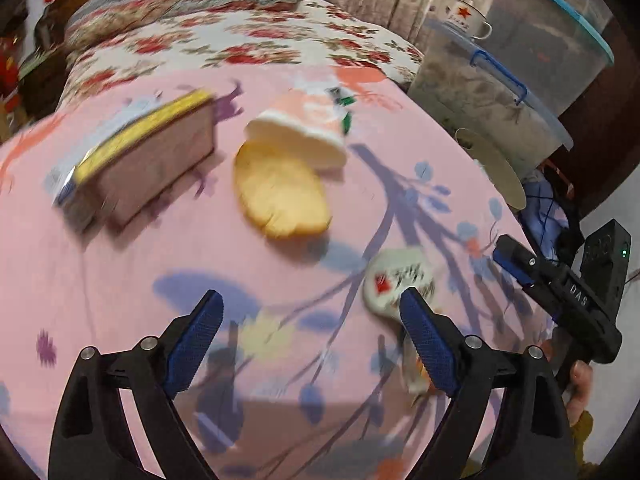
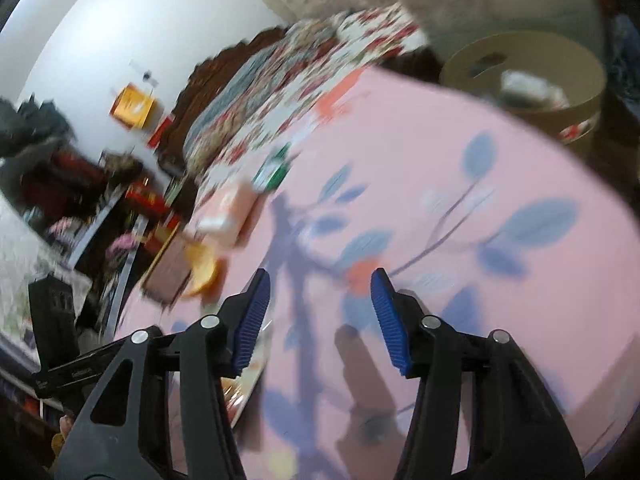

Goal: Collect trash
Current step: 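Grasp the white snack pouch with the left tool while the right tool grasps a yellow chip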

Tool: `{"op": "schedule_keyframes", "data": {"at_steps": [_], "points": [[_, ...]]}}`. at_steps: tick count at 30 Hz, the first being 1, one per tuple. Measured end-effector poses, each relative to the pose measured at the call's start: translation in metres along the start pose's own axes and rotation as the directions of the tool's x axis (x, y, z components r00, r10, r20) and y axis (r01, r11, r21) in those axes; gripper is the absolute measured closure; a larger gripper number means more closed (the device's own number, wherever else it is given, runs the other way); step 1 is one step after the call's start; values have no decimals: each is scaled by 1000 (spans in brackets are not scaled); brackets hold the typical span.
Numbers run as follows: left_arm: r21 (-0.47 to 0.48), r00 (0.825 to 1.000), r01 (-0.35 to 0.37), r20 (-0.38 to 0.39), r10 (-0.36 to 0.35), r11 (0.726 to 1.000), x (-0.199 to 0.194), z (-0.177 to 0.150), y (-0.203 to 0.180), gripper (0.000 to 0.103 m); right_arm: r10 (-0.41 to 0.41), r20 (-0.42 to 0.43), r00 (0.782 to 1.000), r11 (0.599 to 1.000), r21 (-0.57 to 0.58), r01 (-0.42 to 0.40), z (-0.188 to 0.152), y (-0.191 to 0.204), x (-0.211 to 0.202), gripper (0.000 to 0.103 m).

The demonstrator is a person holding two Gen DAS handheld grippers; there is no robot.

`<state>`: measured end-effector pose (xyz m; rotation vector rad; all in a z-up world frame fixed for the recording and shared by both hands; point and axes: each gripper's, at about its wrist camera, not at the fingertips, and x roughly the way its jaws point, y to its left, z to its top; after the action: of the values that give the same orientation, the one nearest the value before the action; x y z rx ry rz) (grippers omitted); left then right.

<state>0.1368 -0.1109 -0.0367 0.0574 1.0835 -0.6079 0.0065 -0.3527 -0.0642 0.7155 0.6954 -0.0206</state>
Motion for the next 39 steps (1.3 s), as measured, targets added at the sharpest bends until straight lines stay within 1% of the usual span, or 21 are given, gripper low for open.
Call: {"op": "schedule_keyframes", "data": {"at_steps": [3,5,7,9,11,12,16,18,21,23,24,25,26,27,28,30,33,36,37,38,39], "points": [[-7,999,41,-5,-41,999,-5,-16,7,27,20,-68,997,998,-55,-23,-21,23,7,65],[-1,996,92,-22,-92,996,-5,-22,8,36,19,-106,994,996,-85,-28,-36,34,11,75],[-21,986,162,-39,-163,987,-2,-27,12,37,20,-160,987,994,-100,-37,-49,43,21,82],[-62,964,254,-62,-258,965,3,-29,16,38,41,-176,984,993,-101,-60,-58,51,29,84],[-103,946,308,-78,-316,946,9,-30,19,37,66,-195,978,992,-94,-86,-61,57,35,84],[-115,942,321,-69,-329,940,8,-29,20,35,88,-204,975,991,-80,-107,-64,59,40,84],[-188,908,398,-61,-415,898,12,-28,31,32,82,-197,977,990,-94,-102,-63,63,42,84],[-197,902,412,-51,-429,889,13,-28,32,32,103,-199,975,991,-69,-119,-64,60,42,84],[-175,906,407,-43,-420,897,14,-28,26,34,180,-238,954,981,-31,-192,-65,61,48,85],[-166,909,399,-60,-413,902,18,-28,23,55,179,-250,952,978,-64,-200,-68,69,51,85],[-164,921,371,-58,-385,914,19,-30,24,69,176,-250,952,977,-75,-201,-70,72,52,85],[-158,933,345,-53,-357,925,18,-30,26,88,179,-250,952,976,-75,-204,-70,73,53,85],[-151,942,321,-51,-332,935,17,-30,30,88,188,-256,948,975,-70,-212,-67,72,54,85],[-170,940,329,-39,-340,929,15,-31,38,88,191,-261,946,975,-62,-214,-65,70,55,84],[-187,941,327,-27,-338,926,14,-32,46,88,188,-254,949,976,-56,-209,-62,68,54,83],[-213,955,290,9,-295,933,6,-35,65,88,175,-236,956,981,-38,-189,-54,64,55,83],[-235,978,207,81,-193,950,-12,-41,94,88,170,-227,959,984,-11,-177,-38,63,65,83],[-227,987,112,141,-81,967,-28,-49,111,88,143,-227,963,987,-36,-155,-20,73,84,82],[-229,986,104,152,-70,968,-30,-51,115,88,137,-227,964,988,-40,-150,-11,77,95,78],[-232,984,103,163,-65,967,-31,-54,119,87,128,-225,966,989,-41,-140,-4,81,103,65],[-234,981,115,179,-74,965,-32,-56,122,87,122,-216,969,990,-40,-134,2,84,110,46]]}}
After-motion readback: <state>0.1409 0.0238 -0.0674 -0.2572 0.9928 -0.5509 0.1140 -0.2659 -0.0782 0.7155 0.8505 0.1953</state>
